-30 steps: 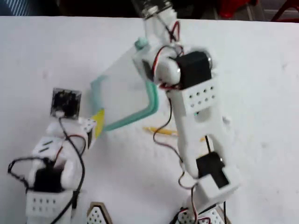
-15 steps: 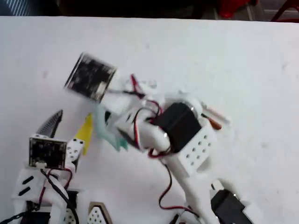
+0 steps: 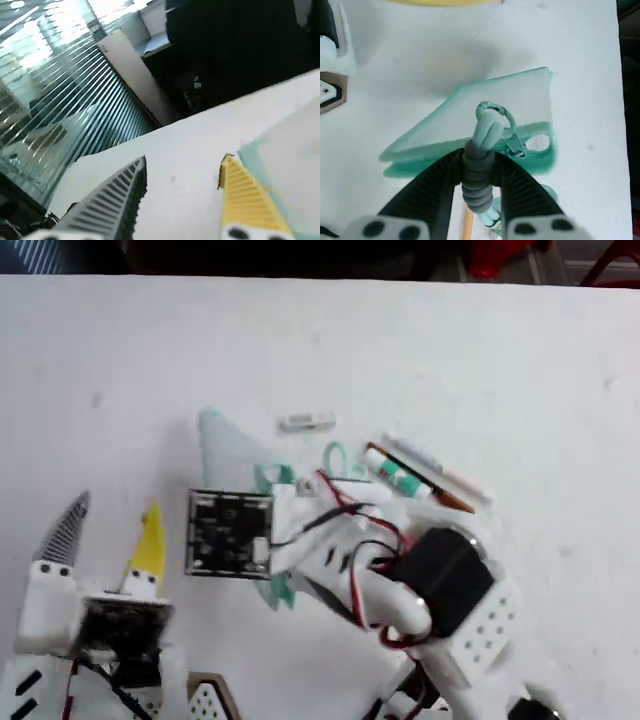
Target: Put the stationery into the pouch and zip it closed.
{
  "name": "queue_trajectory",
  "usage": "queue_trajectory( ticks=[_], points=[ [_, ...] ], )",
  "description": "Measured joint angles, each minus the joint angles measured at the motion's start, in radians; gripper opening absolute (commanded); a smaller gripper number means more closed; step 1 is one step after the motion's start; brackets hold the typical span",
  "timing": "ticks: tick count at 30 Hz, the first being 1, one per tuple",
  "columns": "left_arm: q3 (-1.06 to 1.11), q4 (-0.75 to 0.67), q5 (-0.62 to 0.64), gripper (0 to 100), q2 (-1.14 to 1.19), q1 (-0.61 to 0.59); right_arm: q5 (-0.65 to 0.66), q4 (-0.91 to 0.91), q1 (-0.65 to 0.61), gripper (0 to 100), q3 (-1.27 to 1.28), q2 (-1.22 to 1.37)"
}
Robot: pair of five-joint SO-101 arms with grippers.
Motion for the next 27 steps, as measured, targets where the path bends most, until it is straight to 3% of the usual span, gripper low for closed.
queue_trajectory(
  ticks=[4, 8, 12, 18, 21, 27],
  points=[
    [-0.068, 0.146, -0.201, 25, -0.002, 0.132, 0.11, 0.0, -0.002, 1.7, 0.138, -0.13],
    [-0.129, 0.241, -0.288, 25, -0.002, 0.164, 0.201, 0.0, -0.032, 1.7, 0.285, -0.258],
    [-0.146, 0.287, -0.302, 25, -0.002, 0.166, 0.227, 0.0, -0.037, 1.7, 0.356, -0.321],
    [-0.146, 0.288, -0.238, 25, -0.002, 0.166, 0.229, -0.008, 0.095, 1.7, 0.362, -0.356],
    [-0.146, 0.288, -0.192, 25, -0.002, 0.166, 0.133, -0.1, 0.192, 1.7, 0.341, -0.361],
    [-0.146, 0.264, -0.063, 25, -0.002, 0.166, -0.238, -0.218, 0.328, 1.6, 0.031, -0.25]
  ],
)
